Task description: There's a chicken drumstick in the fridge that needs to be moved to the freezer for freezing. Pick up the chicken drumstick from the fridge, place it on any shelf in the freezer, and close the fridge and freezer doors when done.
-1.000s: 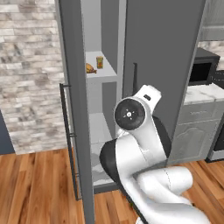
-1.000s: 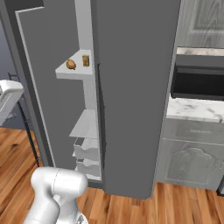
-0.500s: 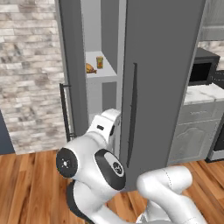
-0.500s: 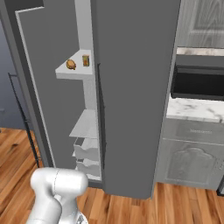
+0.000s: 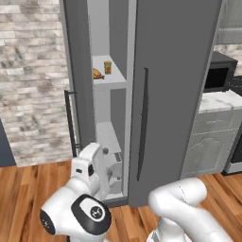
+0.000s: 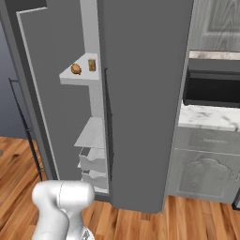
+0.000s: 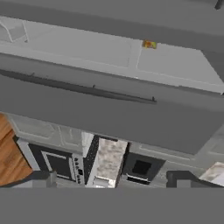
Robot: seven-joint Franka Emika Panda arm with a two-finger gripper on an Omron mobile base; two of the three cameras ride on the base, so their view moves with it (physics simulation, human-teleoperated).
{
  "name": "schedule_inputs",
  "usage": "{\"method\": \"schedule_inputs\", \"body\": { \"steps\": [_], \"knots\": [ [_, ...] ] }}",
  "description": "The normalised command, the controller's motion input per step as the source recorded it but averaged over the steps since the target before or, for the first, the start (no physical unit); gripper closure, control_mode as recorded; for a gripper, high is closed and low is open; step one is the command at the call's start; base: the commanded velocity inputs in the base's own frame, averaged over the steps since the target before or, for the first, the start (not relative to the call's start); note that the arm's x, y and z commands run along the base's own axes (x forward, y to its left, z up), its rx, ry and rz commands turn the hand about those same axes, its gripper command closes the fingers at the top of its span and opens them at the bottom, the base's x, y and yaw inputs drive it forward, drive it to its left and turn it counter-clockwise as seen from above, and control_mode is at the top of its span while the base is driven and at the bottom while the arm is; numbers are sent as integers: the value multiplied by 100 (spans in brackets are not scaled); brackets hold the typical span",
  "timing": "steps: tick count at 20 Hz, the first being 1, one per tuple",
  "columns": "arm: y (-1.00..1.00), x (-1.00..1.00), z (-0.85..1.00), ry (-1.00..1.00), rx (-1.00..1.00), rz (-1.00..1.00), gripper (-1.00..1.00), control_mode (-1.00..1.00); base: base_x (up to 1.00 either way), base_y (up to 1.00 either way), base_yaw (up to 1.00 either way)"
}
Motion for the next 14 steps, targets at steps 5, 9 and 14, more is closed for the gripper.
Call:
{"method": "schedule_inputs", "body": {
  "steps": [5, 9, 14],
  "knots": [
    [70, 23, -28, 17, -30, -9, -100, -100, 0, 0, 0],
    [61, 9, -12, 27, -31, -12, -100, -100, 0, 0, 0],
    [30, 14, -4, 30, -30, -12, -100, -100, 0, 0, 0]
  ]
}}
